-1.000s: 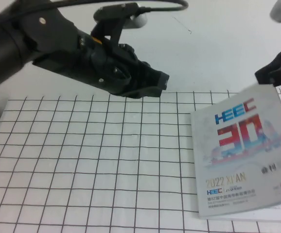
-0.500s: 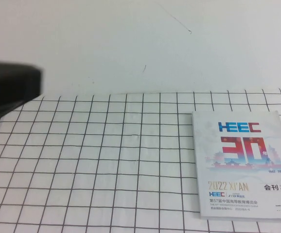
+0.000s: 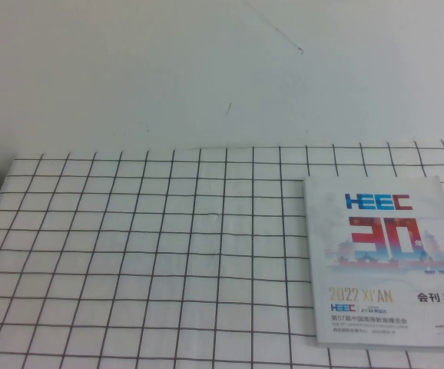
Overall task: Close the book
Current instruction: 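Close the open booklet and leave it lying on the table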
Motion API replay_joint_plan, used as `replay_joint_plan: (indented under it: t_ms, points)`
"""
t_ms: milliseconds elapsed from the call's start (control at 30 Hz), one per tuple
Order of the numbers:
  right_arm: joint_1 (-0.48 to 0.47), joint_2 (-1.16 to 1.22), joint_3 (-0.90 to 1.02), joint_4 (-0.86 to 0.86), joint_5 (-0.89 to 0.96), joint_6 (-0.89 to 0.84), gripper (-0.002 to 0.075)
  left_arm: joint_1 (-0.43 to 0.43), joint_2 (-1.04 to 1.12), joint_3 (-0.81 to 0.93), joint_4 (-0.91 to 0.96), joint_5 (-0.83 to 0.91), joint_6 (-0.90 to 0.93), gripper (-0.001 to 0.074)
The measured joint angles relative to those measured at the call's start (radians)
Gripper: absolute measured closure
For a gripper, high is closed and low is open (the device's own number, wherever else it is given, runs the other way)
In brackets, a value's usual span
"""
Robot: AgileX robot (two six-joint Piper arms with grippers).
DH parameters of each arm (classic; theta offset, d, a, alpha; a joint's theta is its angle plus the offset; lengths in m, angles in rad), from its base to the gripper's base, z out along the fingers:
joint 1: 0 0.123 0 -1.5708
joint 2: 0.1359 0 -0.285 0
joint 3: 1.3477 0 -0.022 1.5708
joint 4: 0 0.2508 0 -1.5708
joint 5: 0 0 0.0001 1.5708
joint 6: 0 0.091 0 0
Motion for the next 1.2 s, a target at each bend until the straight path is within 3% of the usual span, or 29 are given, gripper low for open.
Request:
replay_joint_plan:
  t_ms: [533, 733, 833, 1000, 1200]
  points:
    - [0.0, 0.0, 0.204, -0.007, 0.015, -0.004, 0.0729, 0.0, 0.0, 0.182, 0.012, 0.038, 0.054, 0.0738]
    - [0.0, 0.0, 0.235, -0.007, 0.015, -0.004, 0.0729, 0.021, -0.025, 0.279, 0.101, -0.008, 0.054, 0.0738]
    - [0.0, 0.0, 0.237, -0.007, 0.013, -0.004, 0.0729, 0.081, -0.059, 0.346, 0.134, -0.133, 0.054, 0.0738]
    - [0.0, 0.0, 0.237, -0.007, 0.012, -0.004, 0.0729, 0.25, -0.14, 0.513, 0.138, -0.397, 0.054, 0.0738]
    - [0.0, 0.0, 0.237, -0.007, 0.011, -0.004, 0.0729, 0.427, -0.226, 0.687, 0.138, -0.468, 0.045, 0.0738]
